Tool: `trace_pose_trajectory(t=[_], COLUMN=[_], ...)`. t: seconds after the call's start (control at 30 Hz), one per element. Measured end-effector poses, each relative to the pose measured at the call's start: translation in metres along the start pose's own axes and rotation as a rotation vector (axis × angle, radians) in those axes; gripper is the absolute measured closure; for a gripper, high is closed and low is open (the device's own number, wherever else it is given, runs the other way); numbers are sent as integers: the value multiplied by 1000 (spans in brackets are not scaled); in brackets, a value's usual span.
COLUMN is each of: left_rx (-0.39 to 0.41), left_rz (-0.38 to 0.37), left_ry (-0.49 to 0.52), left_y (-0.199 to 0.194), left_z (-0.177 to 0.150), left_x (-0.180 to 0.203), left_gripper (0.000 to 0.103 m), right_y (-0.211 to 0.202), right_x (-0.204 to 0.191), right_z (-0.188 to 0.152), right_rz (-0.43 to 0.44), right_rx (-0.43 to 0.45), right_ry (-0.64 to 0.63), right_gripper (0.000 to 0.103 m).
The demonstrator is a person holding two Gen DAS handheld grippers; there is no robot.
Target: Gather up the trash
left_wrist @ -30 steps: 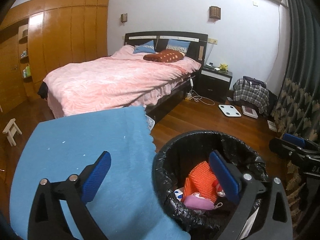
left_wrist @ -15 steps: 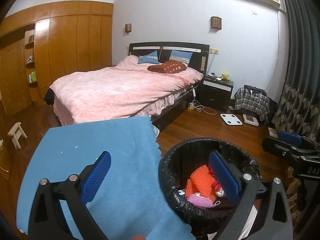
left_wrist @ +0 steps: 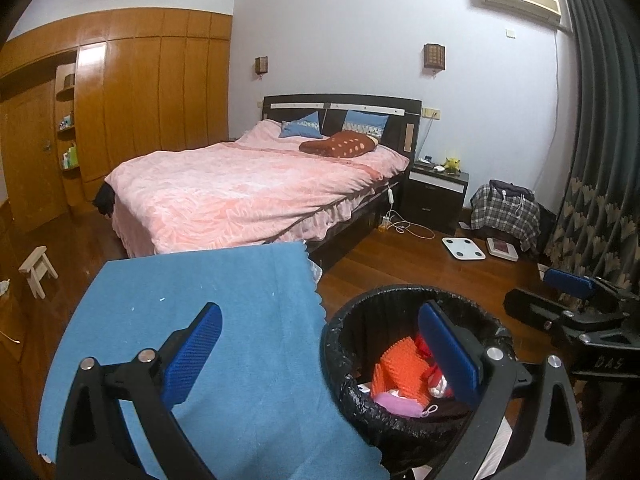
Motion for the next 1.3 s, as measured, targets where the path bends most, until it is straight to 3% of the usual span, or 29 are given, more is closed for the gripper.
trace_pose_trajectory(t=[1.3], left_rx=[7], left_rz=[2], left_ry=[-1], left_y=[-6], left_z=[4], left_x=[-3], left_gripper=[6], right_y=[1], right_x=[-6], right_z=[1], right_rz=[3], right_rx=[-5], right_ry=[-6], right_gripper=[5])
Point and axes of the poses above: each gripper's, at about its wrist camera, not at the fingertips, and y roughly the way its jaws point, x to its right, z to its top, the point moved 1 cm from there along y, roughly the way its jaws point, and after that the axes turned 11 degrees about -z, right-handed, at the moved point
